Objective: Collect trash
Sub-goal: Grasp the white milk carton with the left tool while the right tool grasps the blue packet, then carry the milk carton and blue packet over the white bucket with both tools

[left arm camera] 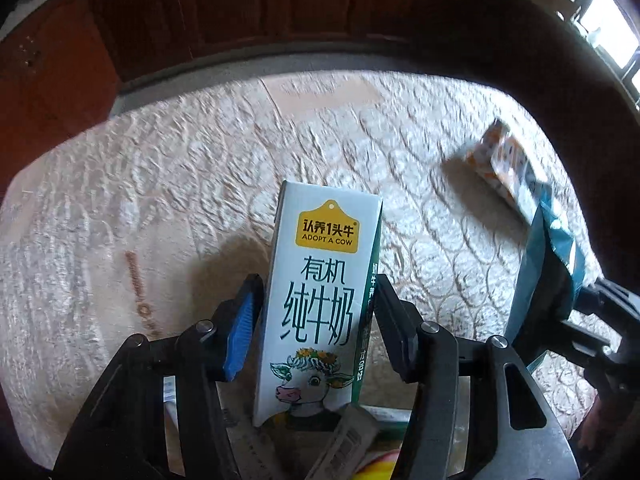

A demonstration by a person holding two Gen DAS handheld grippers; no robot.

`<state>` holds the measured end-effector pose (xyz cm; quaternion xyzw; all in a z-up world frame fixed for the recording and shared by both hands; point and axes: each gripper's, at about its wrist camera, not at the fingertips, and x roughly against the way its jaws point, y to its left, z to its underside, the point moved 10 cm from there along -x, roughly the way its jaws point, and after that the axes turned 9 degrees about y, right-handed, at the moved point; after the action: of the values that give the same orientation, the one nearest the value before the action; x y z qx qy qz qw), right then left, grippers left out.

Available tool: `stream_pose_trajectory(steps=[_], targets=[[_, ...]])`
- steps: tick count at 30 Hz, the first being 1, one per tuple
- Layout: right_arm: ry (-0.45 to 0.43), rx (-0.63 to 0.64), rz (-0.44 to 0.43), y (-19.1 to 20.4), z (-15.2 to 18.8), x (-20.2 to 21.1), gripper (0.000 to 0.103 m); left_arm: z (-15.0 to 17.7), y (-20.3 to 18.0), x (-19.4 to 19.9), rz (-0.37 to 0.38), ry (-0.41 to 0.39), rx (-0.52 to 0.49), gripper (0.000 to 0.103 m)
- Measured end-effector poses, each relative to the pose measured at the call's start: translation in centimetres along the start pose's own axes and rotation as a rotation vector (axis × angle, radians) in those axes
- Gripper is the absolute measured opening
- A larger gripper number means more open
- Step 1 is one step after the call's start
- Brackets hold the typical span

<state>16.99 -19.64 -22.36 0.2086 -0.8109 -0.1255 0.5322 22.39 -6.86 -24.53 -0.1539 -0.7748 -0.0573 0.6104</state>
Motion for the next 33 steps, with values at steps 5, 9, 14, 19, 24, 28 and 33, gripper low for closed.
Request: stream_pose_trajectory(steps=[5,9,14,19,24,28,33], targets=[[-0.03,0.013,0.003,0.4,0.0,1.2,0.048,-0.7,0.9,3.8,0.017,-0.09,0.036,0.053],[-0.062,0.032,0.01,0.8,-0.2,2.7,0.048,-1.1,0.5,6.6,0.032,-0.147,0.036,0.053],[-0.103,0.05,0.029,0.9,-0.2,5.0,0.048,-1.1,-2.1,9.2,0.054,-0.195,0.002,0.053],[-0.143,0.05,0.049,0.1,0.0,7.4,0.048,-0.8,-5.9,10.8,0.071,-0.224,-0.051,0.053],[-0.173,0.033,0.068,-1.5,0.8,9.6,0.048,-1.0,-9.4,11.2,0.084,-0.24,-0.092,0.052],[-0.193,0.01,0.088,-3.1,1.6,11.2,0.048,-1.1,-12.1,11.3,0.095,-0.243,-0.123,0.052],[-0.224,-0.033,0.103,-5.4,2.6,13.5,0.048,-1.0,-15.4,11.2,0.104,-0.24,-0.164,0.052]])
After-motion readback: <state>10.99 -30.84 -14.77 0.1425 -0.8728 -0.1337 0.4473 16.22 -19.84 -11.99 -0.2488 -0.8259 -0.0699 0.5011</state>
